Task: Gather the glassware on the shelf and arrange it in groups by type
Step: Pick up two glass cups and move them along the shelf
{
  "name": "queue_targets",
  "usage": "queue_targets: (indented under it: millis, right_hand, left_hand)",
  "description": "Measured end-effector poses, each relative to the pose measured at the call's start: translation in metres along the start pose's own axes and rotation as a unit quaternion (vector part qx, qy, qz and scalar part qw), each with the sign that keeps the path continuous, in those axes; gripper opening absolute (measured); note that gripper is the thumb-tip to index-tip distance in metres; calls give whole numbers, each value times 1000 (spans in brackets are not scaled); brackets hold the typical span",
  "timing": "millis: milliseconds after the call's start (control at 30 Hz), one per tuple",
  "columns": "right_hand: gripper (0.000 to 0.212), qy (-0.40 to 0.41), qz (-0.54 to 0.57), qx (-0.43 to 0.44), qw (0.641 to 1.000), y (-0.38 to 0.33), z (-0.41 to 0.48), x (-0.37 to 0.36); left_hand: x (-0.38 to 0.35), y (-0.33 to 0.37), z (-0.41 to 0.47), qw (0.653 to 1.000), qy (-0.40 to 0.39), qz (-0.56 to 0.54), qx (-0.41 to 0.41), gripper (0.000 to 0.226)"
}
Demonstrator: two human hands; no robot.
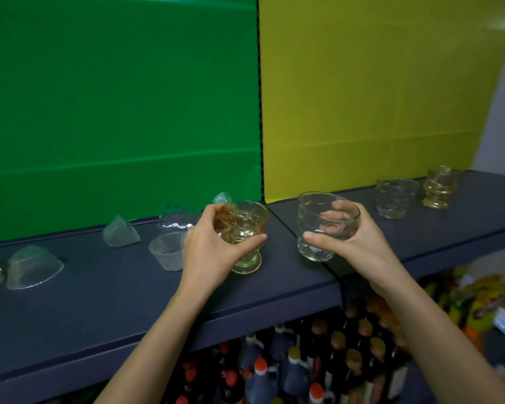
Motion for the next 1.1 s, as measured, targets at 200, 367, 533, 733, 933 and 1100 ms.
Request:
queue_targets:
  millis: [200, 367, 533, 733, 933, 1100]
  right_hand:
    - [85, 54, -31, 0, 998, -8, -18, 59]
    - [82, 86, -68, -19, 994, 2, -30, 116]
    - [83, 101, -104, -25, 989, 12, -33, 174]
    - [78, 72, -114, -25, 991, 18, -27, 243]
    - [90, 25, -122, -29, 992, 43, -12, 290]
    - [91, -9, -122, -21, 992, 61, 4, 309]
  left_hand:
    - [-31, 37, -10, 995, -59, -69, -29, 61]
    - [-72, 65, -22, 988, -113, -102, -39, 72]
    - [-120, 93, -37, 984, -132, -114, -41, 73]
    - [-179, 125, -54, 984, -127, -120, -29, 75]
    - [-221, 145, -66, 990, -82, -111, -14, 71]
    - [-239, 158, -70, 995, -45, -91, -13, 68]
Point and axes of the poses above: each hand's wrist, its own z-axis towards the middle knuckle, its own x-axis out of the back of the hand, y = z × x, the point moved 4 cm from there along z, towards the middle knuckle, and after that the axes turned 13 degrees about x, right-handed, at the moved point
